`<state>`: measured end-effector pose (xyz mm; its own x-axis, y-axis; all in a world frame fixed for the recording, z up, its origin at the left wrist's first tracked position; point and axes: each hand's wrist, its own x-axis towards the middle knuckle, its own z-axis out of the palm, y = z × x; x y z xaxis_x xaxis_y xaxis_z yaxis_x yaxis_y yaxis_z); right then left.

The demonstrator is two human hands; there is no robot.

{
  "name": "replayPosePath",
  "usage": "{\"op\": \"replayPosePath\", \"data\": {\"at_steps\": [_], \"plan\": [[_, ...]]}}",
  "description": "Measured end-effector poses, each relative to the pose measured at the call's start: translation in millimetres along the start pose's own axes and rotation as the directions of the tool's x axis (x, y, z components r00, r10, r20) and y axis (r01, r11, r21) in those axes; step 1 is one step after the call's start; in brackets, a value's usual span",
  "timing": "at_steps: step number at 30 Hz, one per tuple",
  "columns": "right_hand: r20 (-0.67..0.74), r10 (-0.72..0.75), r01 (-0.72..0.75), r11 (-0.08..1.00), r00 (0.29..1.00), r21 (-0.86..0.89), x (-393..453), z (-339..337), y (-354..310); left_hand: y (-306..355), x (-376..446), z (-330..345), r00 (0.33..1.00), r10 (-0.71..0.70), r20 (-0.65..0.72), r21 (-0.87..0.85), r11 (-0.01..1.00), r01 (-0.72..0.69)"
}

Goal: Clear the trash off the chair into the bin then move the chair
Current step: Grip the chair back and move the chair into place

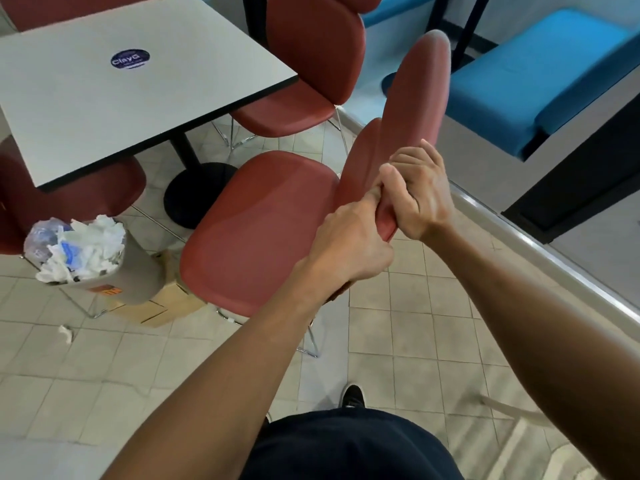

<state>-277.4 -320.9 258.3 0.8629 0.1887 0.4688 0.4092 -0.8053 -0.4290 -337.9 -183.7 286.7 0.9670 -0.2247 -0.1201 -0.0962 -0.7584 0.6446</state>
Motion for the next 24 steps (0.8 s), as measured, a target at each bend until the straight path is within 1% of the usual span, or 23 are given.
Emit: {"op": "replayPosePath", "data": {"at_steps": [7, 12, 19, 24], "plan": [[-0.063, -0.026, 0.023, 0.999, 0.998, -0.049, -8.6, 14.0, -18.7, -21.7, -14.2, -15.5, 0.998, 0.035, 0.049, -0.014, 0.999, -0.035], [-0.119, -0.016, 0.01, 0.999, 0.993, -0.049, -20.4, 26.5, -48.8, -42.4, -34.3, -38.6, 0.993, 0.046, 0.104, -0.017, 0.999, -0.045], [-0.184, 0.054, -0.066, 0.996, 0.982, -0.062, -26.0, 48.3, -94.0, -77.2, -48.7, -65.0, 0.989, 0.033, 0.144, -0.011, 0.999, -0.032], [-0.178, 0.098, -0.112, 0.991, 0.979, -0.075, -19.7, 64.6, -114.4, -95.3, -52.4, -86.9, 0.986, 0.011, 0.165, -0.028, 1.0, -0.006]]}}
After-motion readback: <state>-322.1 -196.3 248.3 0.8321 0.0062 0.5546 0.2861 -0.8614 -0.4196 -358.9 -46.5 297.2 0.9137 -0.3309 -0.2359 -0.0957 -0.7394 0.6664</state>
